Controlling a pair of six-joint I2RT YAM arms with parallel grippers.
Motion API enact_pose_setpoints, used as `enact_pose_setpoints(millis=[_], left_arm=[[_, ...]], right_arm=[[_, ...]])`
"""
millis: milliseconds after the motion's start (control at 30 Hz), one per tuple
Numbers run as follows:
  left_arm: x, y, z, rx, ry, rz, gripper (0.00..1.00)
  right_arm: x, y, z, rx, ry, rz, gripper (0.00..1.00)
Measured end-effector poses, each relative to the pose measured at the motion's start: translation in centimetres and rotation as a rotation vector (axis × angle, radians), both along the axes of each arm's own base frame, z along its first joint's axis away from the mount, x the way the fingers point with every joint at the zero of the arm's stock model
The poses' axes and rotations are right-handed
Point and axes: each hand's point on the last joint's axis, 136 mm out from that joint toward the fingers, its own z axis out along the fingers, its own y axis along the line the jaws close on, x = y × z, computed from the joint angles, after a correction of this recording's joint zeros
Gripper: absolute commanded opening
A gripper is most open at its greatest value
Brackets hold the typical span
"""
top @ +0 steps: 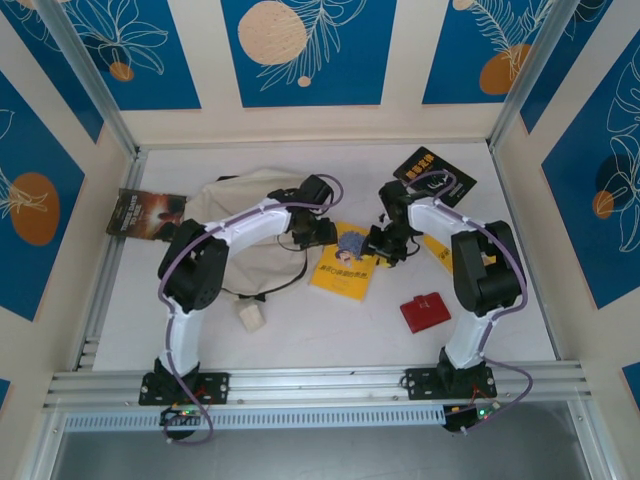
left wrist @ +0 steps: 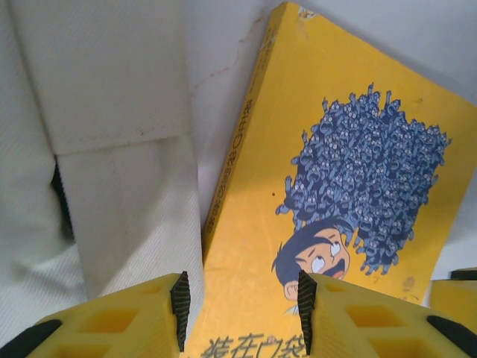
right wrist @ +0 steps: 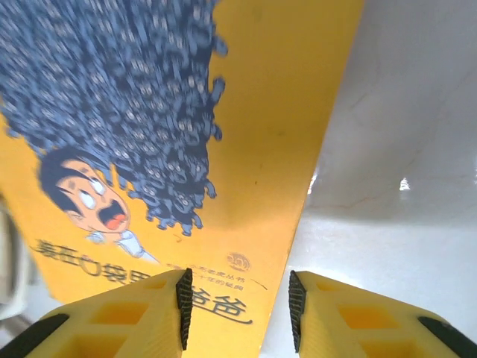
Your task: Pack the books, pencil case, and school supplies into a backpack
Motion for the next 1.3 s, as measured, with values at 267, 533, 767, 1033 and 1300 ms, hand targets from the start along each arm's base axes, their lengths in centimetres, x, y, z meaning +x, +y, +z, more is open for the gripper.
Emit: enact_pose_setpoints(millis=[267, 533, 767, 1033, 1300], left_arm=[[0.5, -2.2, -2.0, 0.029, 0.02, -0.089, 0.39], [0.1, -2.6, -3.0, 0.079, 0.024, -0.117, 0.34], [0.0, -2.4, -3.4, 0.132, 0.009, -0.121, 0.31], [0.0, -2.2, -3.5, 0.154, -0.003, -0.12, 0.3], [0.0, -2.1, -3.8, 0.158, 0.0, -0.1, 0.27]], right_arm=[[0.5, 0.0, -0.2, 0.04, 0.009, -0.049, 0.44], [0.1, 0.1, -1.3, 0.025, 0.047, -0.058, 0.44], [-0.3, 0.4, -2.0, -0.005, 0.058, -0.042, 0.45], [-0.4, 0.7, -2.0, 0.005, 0.061, -0.04, 0.38], [-0.5, 0.8, 0.1, 0.041, 0.043, -0.065, 0.25]])
